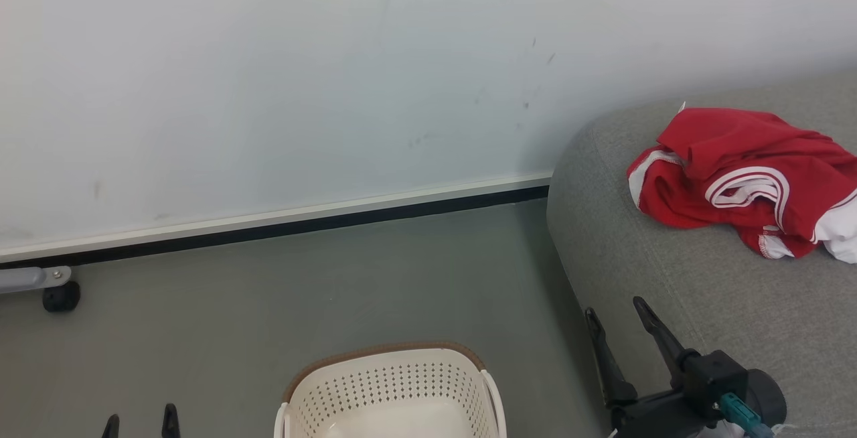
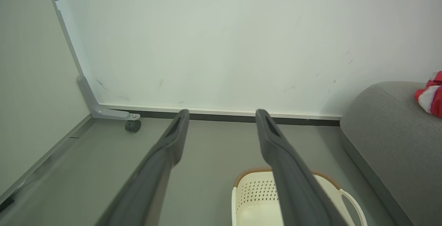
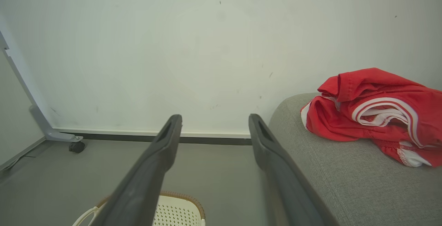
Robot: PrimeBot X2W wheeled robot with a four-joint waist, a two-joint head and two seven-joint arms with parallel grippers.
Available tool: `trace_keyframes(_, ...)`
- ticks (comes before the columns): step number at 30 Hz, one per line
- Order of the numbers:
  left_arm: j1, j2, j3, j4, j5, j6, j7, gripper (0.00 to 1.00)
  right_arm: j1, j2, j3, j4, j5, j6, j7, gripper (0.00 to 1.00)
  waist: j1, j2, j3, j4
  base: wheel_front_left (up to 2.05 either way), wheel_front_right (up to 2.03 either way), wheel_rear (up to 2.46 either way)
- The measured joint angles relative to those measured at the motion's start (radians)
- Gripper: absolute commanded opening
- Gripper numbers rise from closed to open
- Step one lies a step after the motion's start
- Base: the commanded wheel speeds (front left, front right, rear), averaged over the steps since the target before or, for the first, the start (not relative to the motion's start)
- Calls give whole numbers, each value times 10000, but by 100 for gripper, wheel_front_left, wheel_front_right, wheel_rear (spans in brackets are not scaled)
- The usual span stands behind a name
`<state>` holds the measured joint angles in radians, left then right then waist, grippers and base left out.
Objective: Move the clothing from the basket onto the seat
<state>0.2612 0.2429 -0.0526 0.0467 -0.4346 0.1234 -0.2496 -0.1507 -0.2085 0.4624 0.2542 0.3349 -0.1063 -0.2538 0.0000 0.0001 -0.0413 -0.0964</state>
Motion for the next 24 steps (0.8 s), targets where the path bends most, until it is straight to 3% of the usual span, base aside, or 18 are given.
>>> trace_keyframes(12, 129, -284, 426, -368, 447, 10, 0, 100, 905, -119, -836, -1220, -232, -169, 0, 100, 0, 0, 98, -64, 0, 0, 0)
trace_keyframes(24, 131, -422, 433, -575, 823, 10, 0, 100, 1151, -12, -1185, -1666, -428, -180, 0, 100, 0, 0, 75, -12, 0, 0, 0)
